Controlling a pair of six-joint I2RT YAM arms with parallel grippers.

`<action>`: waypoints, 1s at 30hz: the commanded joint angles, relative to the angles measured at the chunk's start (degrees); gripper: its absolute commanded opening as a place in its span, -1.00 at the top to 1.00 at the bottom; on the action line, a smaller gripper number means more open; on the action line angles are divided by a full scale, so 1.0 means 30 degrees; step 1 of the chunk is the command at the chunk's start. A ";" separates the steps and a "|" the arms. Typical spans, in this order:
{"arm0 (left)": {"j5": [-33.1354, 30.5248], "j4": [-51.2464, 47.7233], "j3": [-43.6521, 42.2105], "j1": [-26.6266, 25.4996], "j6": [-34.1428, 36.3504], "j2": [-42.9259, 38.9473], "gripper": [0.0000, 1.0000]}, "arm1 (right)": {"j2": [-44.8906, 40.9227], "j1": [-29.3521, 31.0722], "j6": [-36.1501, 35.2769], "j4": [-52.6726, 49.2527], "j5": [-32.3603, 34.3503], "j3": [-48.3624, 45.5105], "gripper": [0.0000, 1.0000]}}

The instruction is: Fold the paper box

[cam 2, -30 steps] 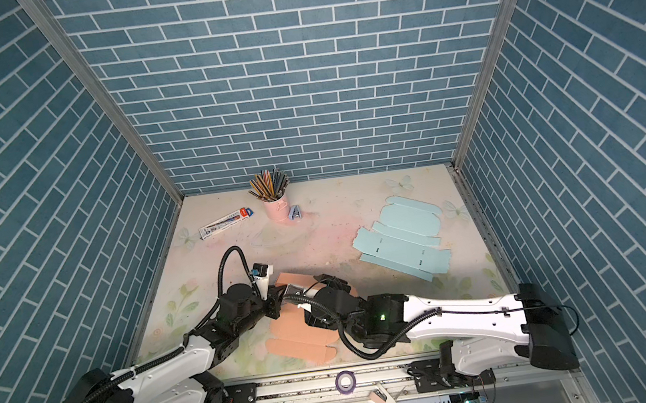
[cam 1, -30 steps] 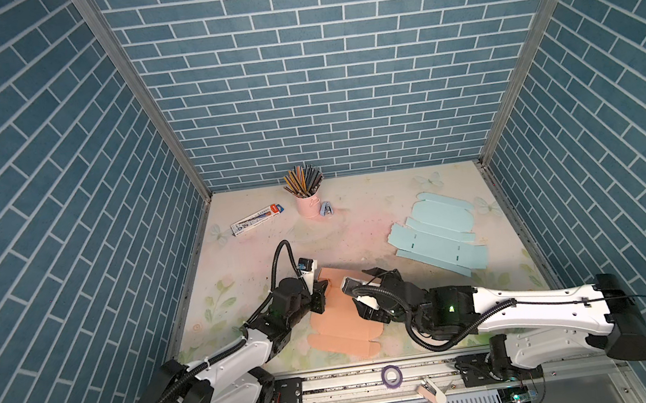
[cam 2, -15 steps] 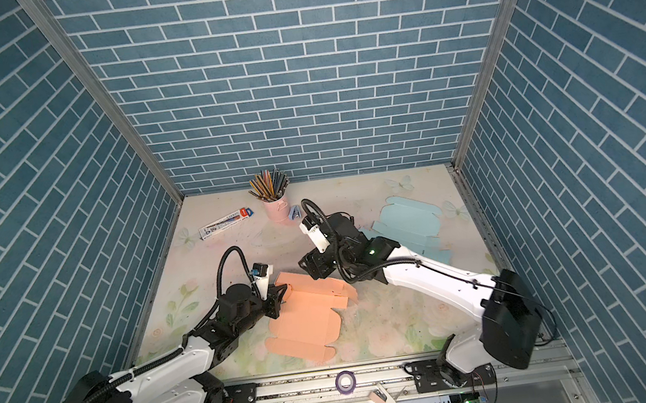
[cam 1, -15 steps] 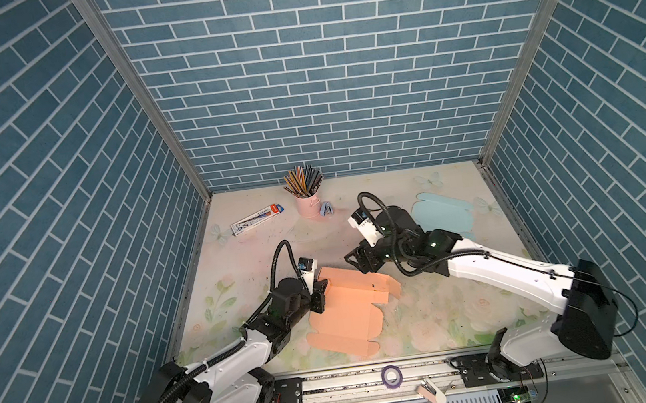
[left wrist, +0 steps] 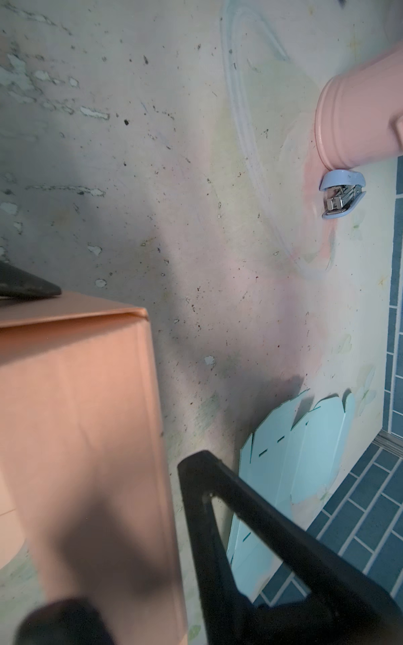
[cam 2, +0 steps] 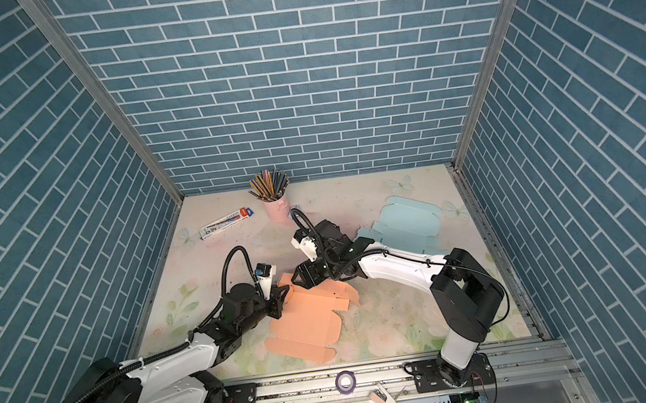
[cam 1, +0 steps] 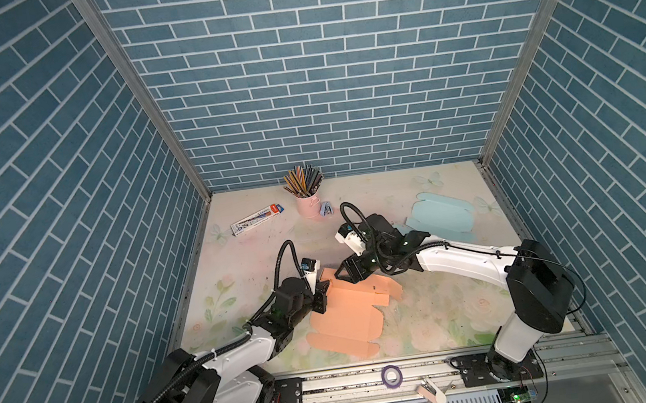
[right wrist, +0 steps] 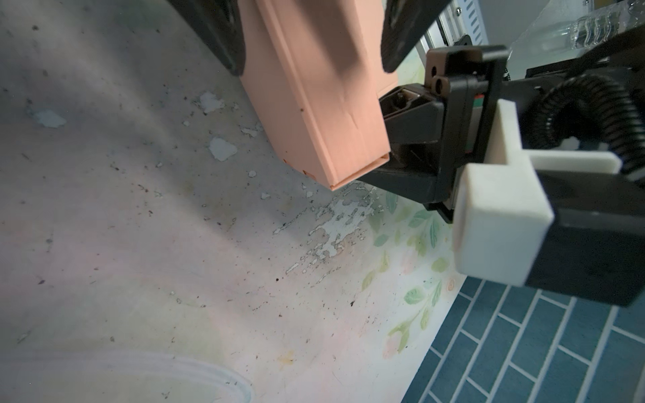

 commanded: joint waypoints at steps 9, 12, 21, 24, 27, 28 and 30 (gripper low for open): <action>-0.1055 0.1972 -0.0352 -0.0110 0.0005 0.0964 0.55 | 0.0788 -0.0083 0.1326 0.0461 -0.0865 -0.0557 0.19; -0.1236 0.2052 -0.0405 -0.0117 0.0044 0.0996 0.53 | 0.0908 -0.0078 0.1356 0.0377 -0.0781 -0.0597 0.22; -0.1879 0.1821 -0.0665 -0.0110 0.0176 0.0667 0.51 | 0.1110 0.0091 0.2284 0.0959 -0.1001 -0.1044 0.29; -0.1867 0.1940 -0.0697 -0.0110 0.0205 0.0685 0.45 | 0.1052 0.0125 0.2618 0.1261 -0.1065 -0.1297 0.29; -0.1841 0.2106 -0.0697 -0.0111 0.0205 0.0812 0.42 | 0.1070 0.0155 0.2921 0.1440 -0.1130 -0.1483 0.30; -0.1788 0.2228 -0.0708 -0.0110 0.0198 0.0914 0.42 | 0.1068 0.0192 0.3038 0.1520 -0.1158 -0.1542 0.30; -0.1716 0.2474 -0.0745 -0.0110 0.0191 0.1041 0.40 | 0.1096 0.0186 0.3185 0.1595 -0.1152 -0.1564 0.30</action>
